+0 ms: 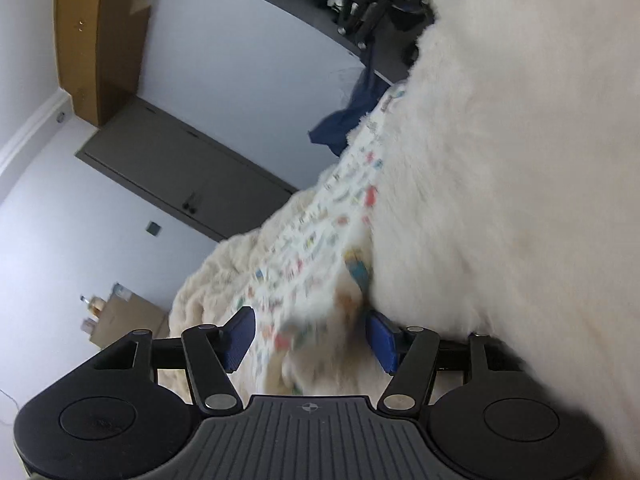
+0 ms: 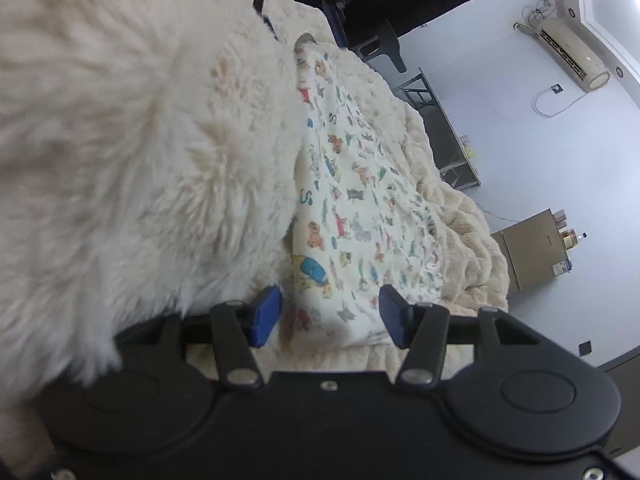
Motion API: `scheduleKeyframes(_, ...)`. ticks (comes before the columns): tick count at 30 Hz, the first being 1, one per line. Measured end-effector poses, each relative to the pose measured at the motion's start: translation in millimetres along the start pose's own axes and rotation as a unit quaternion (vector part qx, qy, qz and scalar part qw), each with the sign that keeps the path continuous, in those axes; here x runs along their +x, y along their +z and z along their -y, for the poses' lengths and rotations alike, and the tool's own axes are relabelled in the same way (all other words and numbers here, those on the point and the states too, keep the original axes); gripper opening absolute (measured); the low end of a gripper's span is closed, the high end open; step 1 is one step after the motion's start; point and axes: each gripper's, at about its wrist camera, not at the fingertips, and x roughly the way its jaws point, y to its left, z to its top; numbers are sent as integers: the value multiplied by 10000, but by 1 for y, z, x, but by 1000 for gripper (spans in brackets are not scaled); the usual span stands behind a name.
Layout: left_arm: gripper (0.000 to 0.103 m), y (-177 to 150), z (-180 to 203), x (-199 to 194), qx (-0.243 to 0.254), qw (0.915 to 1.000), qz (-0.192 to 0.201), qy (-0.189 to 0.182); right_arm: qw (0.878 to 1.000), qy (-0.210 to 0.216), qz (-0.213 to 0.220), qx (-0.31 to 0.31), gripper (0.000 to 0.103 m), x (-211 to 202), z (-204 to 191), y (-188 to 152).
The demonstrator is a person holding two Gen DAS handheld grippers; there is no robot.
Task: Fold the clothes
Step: 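Lay the stretched sheet down on the blanket and open both tools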
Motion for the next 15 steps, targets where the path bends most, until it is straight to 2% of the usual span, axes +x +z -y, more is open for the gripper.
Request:
scheduleKeyframes(3, 57, 14, -4, 13, -413, 9988, -263, 4, 9985, -74, 124, 524, 52, 10, 2, -3)
scheduleKeyframes(5, 57, 28, -3, 19, -827, 9937, -741, 129, 9949, -115, 140, 992, 52, 14, 5, -7)
scheduleKeyframes(11, 56, 19, -3, 12, -1351, 9853, -1032, 189, 9770, -264, 167, 2108, 48, 22, 12, -19)
scheduleKeyframes(15, 56, 4, 0, 11, -1429, 9839, -1056, 194, 9697, -261, 161, 2425, 48, 28, 18, -27)
